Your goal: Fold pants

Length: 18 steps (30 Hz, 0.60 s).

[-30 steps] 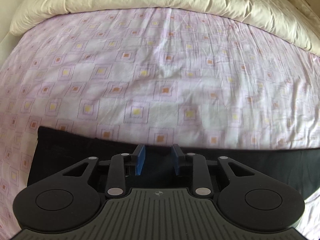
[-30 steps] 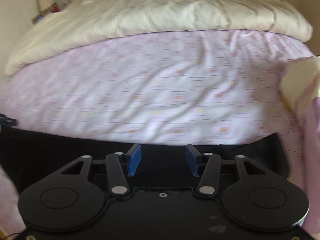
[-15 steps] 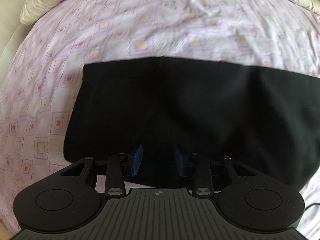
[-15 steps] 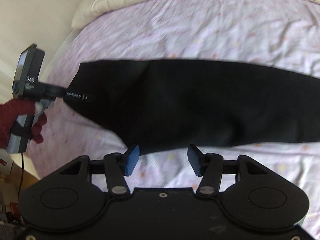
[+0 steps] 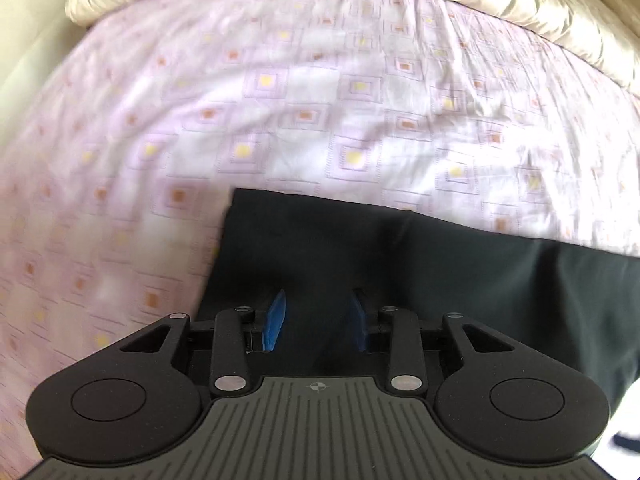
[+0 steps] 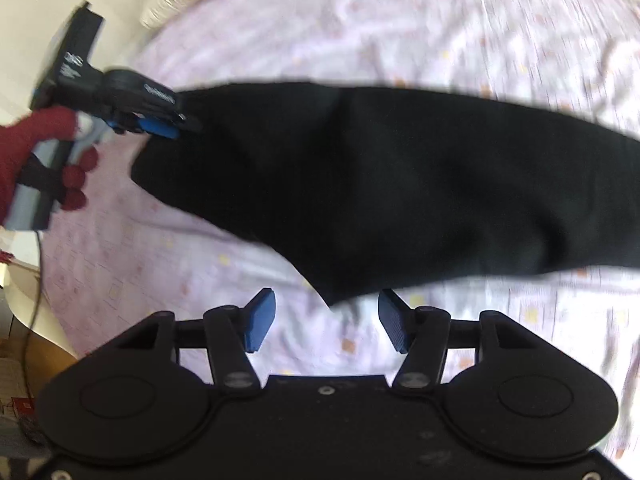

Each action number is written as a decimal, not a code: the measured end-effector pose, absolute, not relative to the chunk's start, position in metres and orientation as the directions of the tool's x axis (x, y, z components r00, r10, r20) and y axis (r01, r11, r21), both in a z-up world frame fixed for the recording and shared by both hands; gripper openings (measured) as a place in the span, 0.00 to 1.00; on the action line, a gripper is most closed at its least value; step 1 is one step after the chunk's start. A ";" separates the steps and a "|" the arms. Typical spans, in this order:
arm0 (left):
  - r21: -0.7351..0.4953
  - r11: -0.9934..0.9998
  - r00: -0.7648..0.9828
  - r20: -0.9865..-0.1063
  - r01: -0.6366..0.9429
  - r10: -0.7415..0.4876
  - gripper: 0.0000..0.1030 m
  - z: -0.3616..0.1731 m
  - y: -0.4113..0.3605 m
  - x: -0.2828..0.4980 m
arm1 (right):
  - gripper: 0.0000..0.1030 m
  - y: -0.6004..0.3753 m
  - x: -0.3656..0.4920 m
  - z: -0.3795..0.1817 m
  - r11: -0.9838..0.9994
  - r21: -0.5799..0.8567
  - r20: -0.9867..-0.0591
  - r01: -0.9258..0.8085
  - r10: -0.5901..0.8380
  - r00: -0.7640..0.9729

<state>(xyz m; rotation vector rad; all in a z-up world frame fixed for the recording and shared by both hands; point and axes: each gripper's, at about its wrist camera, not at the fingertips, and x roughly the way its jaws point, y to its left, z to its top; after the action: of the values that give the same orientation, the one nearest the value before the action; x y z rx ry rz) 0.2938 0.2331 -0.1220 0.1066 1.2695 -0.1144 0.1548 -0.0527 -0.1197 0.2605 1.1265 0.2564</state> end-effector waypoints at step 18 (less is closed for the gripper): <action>-0.009 0.975 0.242 -0.968 0.222 -0.065 0.33 -0.127 0.260 0.255 | 0.40 -0.006 0.317 -0.140 0.954 0.271 -0.858 -0.128 0.300 0.417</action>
<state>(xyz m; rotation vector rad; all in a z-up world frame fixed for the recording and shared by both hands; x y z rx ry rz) 0.2553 0.2604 -0.1269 0.1396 1.3125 -0.1969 0.3170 -0.0062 -0.1402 0.1733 1.1094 0.2700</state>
